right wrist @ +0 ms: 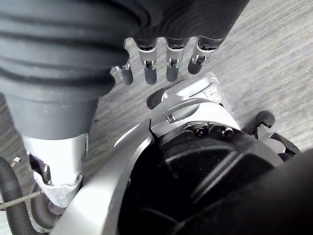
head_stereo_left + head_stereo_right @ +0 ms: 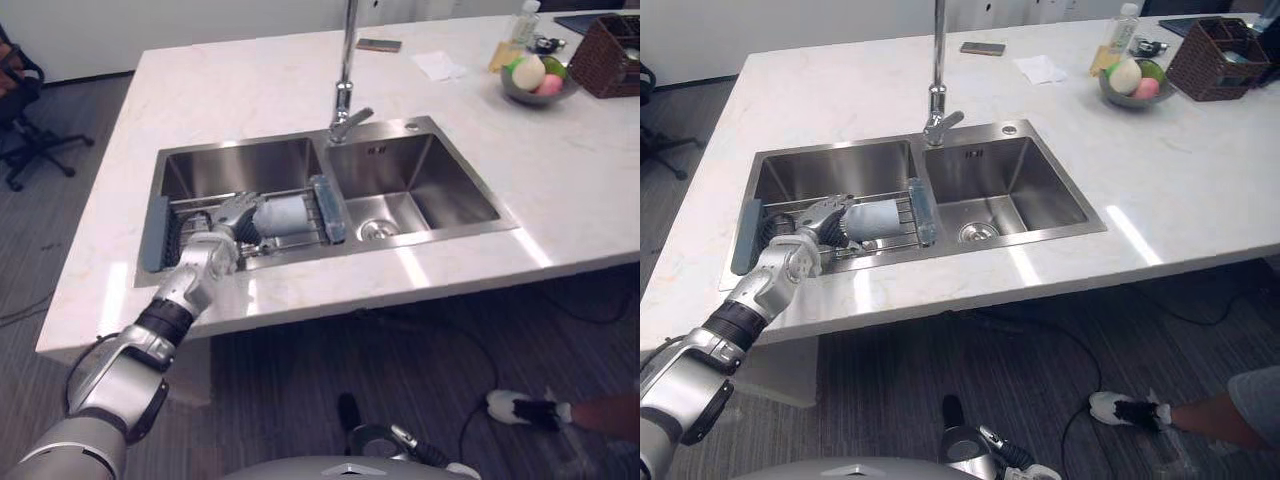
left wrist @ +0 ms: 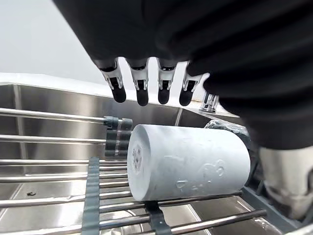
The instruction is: Walk over to the sink, pick up the cup, carry it to the dishwasher, place the cup inside the dishwasher, then close the dishwasher door
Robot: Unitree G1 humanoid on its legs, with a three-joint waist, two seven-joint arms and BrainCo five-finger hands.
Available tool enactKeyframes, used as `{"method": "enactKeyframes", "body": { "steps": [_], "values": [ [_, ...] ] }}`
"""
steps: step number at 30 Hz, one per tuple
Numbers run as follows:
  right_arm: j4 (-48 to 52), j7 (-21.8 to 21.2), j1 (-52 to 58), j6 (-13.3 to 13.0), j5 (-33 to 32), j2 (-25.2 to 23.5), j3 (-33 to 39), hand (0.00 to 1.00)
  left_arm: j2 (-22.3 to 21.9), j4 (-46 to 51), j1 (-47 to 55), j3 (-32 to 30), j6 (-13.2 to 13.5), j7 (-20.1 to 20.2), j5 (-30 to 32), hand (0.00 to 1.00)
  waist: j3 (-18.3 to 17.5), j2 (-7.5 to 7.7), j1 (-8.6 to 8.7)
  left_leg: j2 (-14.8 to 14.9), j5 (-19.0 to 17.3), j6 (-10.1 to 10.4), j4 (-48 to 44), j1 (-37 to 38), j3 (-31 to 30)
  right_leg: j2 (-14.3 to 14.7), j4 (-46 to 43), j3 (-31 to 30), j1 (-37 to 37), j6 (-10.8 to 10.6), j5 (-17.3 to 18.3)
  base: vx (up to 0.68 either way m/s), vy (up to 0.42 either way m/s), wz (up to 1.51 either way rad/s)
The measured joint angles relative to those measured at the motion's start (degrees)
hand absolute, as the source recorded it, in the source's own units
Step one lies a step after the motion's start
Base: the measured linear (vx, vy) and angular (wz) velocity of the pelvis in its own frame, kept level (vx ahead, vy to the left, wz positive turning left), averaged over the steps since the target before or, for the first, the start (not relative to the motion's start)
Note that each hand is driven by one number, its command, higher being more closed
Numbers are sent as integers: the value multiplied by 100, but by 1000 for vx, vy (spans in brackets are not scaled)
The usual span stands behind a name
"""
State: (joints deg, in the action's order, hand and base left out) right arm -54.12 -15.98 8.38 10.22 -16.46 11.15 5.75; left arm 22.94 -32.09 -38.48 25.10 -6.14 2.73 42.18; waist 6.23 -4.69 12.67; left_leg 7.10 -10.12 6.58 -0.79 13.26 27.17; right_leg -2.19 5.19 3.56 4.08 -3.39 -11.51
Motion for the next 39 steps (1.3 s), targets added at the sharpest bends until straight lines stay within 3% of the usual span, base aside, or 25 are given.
{"method": "enactKeyframes", "body": {
  "steps": [23,28,39],
  "values": [
    [373,-15,295,-125,103,13,187,0,-387,-1074,-478,-46,-186,-122,-42,0,91,-215,289,13,-41,68,3,89,520,157,-1,-467,184,26,-95,-46,-35,-11],
    [378,-18,484,-154,115,8,263,0,-423,-1276,-480,-426,-296,-198,-150,0,117,-318,360,15,-45,77,0,112,621,190,-1,-575,210,32,-116,-44,-40,-9],
    [403,-25,518,-306,291,9,287,0,-519,-1655,-489,-795,-499,-264,-602,0,135,-354,404,25,-46,94,0,138,691,214,-1,-622,214,36,-114,-42,-44,-3]
  ]
}}
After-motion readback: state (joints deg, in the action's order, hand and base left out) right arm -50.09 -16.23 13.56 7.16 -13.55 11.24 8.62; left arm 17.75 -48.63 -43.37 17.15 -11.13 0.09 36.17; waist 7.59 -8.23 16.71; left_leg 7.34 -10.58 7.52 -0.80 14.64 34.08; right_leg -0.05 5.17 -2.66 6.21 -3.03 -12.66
